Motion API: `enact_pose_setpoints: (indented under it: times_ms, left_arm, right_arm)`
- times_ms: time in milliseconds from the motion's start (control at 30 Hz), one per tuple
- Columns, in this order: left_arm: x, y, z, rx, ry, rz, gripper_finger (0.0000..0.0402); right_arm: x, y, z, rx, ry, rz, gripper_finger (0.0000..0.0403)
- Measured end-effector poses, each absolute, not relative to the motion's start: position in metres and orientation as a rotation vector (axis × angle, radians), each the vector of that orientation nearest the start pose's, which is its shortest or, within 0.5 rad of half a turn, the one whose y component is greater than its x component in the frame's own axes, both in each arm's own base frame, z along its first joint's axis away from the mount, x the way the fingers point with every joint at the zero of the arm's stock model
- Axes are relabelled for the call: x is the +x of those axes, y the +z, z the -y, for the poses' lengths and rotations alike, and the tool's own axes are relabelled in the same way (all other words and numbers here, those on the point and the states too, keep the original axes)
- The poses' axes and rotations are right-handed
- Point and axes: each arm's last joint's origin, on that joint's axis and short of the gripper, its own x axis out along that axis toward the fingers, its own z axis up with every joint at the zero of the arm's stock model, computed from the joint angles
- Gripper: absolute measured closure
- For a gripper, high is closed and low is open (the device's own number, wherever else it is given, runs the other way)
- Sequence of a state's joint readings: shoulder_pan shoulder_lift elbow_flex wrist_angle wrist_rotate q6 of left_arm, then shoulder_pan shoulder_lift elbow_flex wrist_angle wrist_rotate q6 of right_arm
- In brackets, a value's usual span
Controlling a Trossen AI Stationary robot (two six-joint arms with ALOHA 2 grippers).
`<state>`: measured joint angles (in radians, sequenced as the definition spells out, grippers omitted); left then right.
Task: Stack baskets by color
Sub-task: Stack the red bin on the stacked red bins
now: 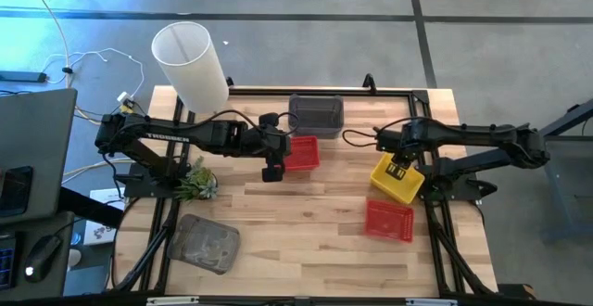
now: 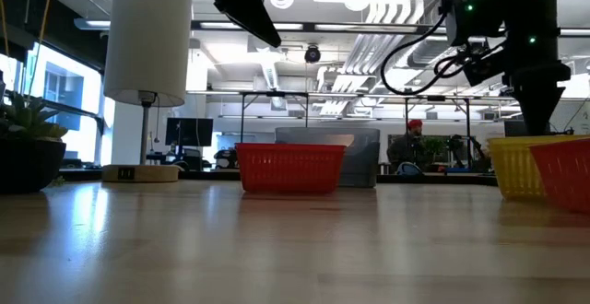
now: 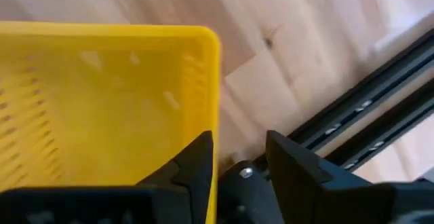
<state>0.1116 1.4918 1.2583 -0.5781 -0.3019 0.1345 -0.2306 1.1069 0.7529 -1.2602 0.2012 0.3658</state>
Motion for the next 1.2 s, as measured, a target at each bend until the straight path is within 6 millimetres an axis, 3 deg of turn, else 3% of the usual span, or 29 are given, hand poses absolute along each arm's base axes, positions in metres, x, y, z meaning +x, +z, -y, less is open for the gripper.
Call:
enact_pose_setpoints:
  times_ms: [233,467,1000,1200]
  left_arm:
    - [0.314,0.299,-0.044,0.198,0.338,-0.838,0.0284]
    - [0.311,0.296,-0.041,0.131,0.353,-0.877,0.0284]
    - [0.307,0.29,-0.019,-0.046,0.236,-0.933,0.0284]
    - [0.308,0.291,-0.015,-0.09,0.249,-0.924,0.0284]
  right_arm:
    - [0.157,0.243,0.035,0.494,-0.542,-1.436,0.0277]
    - [0.17,0.271,0.011,0.488,-0.461,-1.332,0.0277]
    - [0.17,0.271,-0.066,0.415,-0.299,-1.252,0.0277]
    - [0.175,0.258,-0.088,0.313,-0.26,-1.299,0.0277]
